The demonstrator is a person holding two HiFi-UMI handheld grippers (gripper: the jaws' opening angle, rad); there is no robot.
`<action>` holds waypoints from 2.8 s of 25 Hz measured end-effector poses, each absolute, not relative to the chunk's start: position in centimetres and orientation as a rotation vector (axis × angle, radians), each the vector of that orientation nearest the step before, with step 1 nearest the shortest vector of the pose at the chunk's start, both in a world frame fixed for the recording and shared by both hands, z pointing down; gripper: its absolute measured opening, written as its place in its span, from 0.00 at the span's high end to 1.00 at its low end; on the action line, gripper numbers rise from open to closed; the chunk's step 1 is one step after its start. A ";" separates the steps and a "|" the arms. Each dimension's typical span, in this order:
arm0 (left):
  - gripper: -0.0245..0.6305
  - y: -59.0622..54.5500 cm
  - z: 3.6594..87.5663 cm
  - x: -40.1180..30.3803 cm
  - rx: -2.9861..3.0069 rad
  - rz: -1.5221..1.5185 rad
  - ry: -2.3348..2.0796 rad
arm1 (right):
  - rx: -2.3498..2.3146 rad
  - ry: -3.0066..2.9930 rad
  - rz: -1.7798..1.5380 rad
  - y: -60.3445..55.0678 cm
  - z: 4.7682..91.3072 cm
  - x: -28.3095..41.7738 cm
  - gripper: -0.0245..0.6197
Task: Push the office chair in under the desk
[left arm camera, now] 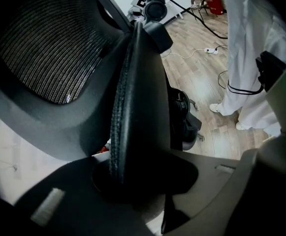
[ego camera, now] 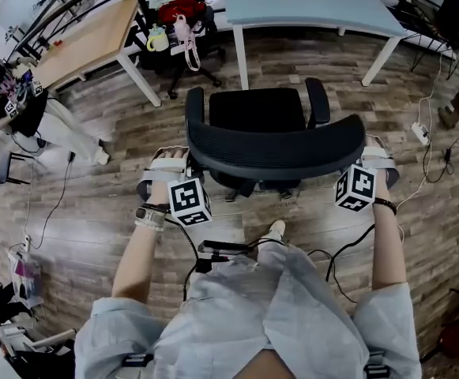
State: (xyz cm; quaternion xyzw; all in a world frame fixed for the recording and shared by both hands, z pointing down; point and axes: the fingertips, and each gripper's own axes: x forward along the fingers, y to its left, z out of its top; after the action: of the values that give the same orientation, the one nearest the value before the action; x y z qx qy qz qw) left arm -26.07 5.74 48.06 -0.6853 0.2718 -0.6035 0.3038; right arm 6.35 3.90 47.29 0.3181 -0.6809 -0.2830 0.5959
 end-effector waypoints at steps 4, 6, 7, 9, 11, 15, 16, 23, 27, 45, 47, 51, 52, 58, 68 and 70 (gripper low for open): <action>0.79 5.1 48.1 -24.7 -1.824 -1.608 0.718 | 0.742 -1.578 -0.656 3.3 47.3 7.7 0.66; 0.79 4.9 48.2 -23.9 -1.832 -1.609 0.713 | 0.743 -1.579 -0.656 3.1 47.3 8.5 0.66; 0.79 4.8 48.2 -23.5 -1.835 -1.608 0.711 | 0.744 -1.580 -0.655 3.0 47.3 8.9 0.66; 0.79 4.6 48.1 -22.8 -1.835 -1.603 0.708 | 0.749 -1.580 -0.654 3.0 47.3 9.7 0.66; 0.79 4.2 48.0 -22.1 -1.832 -1.596 0.709 | 0.756 -1.578 -0.654 2.8 47.2 10.3 0.66; 0.79 3.3 48.2 -20.9 -1.837 -1.587 0.708 | 0.769 -1.576 -0.653 2.0 47.3 11.5 0.65; 0.79 2.9 48.2 -20.5 -1.838 -1.583 0.706 | 0.772 -1.575 -0.650 1.8 47.3 11.8 0.65; 0.79 0.0 48.2 -18.4 -1.844 -1.555 0.687 | 0.787 -1.576 -0.633 -0.1 47.3 13.7 0.65; 0.79 -1.9 48.1 -16.3 -1.846 -1.536 0.669 | 0.804 -1.573 -0.626 -1.2 47.1 15.7 0.65; 0.80 -11.0 48.5 -9.8 -1.844 -1.510 0.551 | 0.874 -1.535 -0.570 -8.1 47.1 22.4 0.65; 0.80 -12.0 48.1 -9.0 -1.843 -1.501 0.553 | 0.884 -1.532 -0.567 -9.0 46.7 23.2 0.65; 0.80 -13.7 48.4 -7.6 -1.853 -1.492 0.541 | 0.895 -1.523 -0.559 -10.3 46.8 24.4 0.65; 0.80 -14.0 48.5 -7.4 -1.855 -1.491 0.538 | 0.898 -1.522 -0.558 -10.6 46.9 24.6 0.65; 0.80 -17.0 48.3 -5.6 -1.846 -1.476 0.543 | 0.913 -1.519 -0.552 -13.3 46.8 26.4 0.64; 0.80 -23.1 48.4 -2.5 -1.858 -1.483 0.524 | 0.912 -1.523 -0.544 -19.5 46.8 29.4 0.64; 0.80 -24.5 48.2 -1.9 -1.851 -1.477 0.526 | 0.913 -1.523 -0.544 -20.8 46.8 29.9 0.64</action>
State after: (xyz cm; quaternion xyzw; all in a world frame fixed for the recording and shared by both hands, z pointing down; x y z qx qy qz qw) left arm -1.94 -24.54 48.19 -0.7148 0.2032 -0.5703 0.3501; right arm 29.91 -20.82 46.78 0.3935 -0.6568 -0.2347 0.5989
